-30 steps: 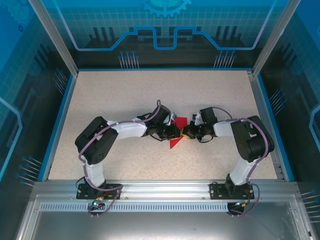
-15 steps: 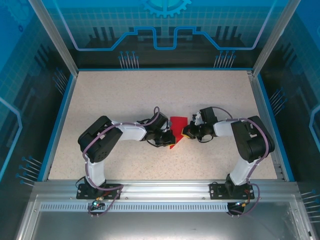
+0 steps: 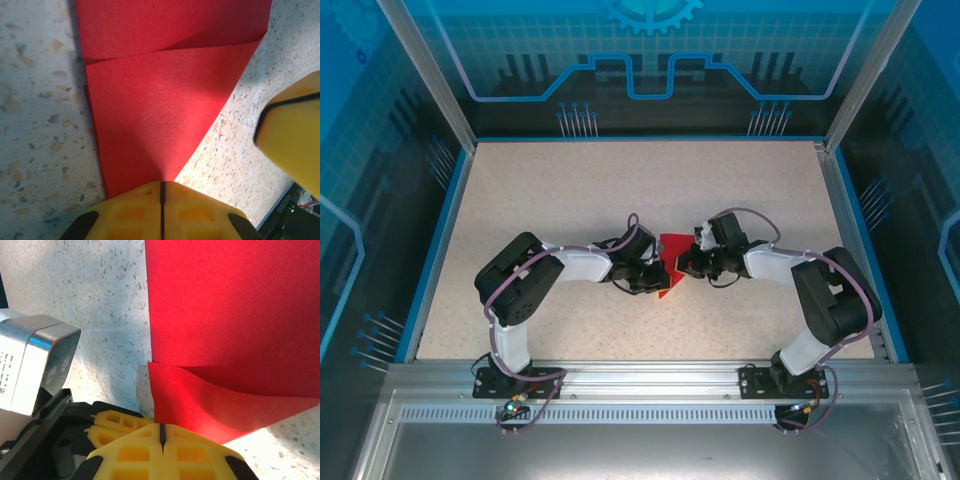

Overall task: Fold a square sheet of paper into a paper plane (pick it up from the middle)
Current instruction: Fold the triangle a second time at the center of the table.

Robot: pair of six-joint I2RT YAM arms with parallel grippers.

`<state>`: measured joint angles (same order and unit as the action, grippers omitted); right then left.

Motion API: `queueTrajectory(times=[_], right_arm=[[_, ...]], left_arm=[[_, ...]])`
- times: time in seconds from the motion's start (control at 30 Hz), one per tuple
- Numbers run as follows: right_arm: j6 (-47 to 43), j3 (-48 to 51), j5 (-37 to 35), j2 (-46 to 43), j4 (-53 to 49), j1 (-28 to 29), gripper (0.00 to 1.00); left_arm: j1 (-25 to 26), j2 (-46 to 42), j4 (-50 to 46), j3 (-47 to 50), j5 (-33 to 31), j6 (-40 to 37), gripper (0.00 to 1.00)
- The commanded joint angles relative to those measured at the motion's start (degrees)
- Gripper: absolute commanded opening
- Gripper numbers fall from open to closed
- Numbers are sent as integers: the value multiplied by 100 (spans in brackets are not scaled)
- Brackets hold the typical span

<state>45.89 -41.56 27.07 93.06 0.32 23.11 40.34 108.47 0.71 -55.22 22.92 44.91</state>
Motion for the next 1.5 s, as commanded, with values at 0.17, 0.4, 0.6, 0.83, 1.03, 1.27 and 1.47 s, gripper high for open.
queueTrajectory(times=[0.17, 0.4, 0.6, 0.83, 1.03, 1.27, 1.47], right_arm=[[275, 175, 211, 652, 645, 167, 0], [236, 259, -120, 940, 693, -13, 0], [39, 193, -115, 891, 720, -549, 0], [-190, 7, 0, 1060, 747, -1111, 0], [-199, -64, 284, 965, 753, -1353, 0], [-313, -55, 396, 134, 320, -1190, 0], [-7, 138, 214, 32, 431, -504, 0]], left_arm=[[-19, 140, -690, 152, -244, -103, 8], [-22, 131, -729, 196, -286, -99, 8], [-21, 89, -800, 288, -340, -142, 7], [-17, 61, -800, 405, -383, -153, 6], [-25, 61, -758, 408, -363, -151, 6], [-24, 61, -705, 390, -332, -113, 6], [-20, 43, -697, 356, -314, -115, 6]])
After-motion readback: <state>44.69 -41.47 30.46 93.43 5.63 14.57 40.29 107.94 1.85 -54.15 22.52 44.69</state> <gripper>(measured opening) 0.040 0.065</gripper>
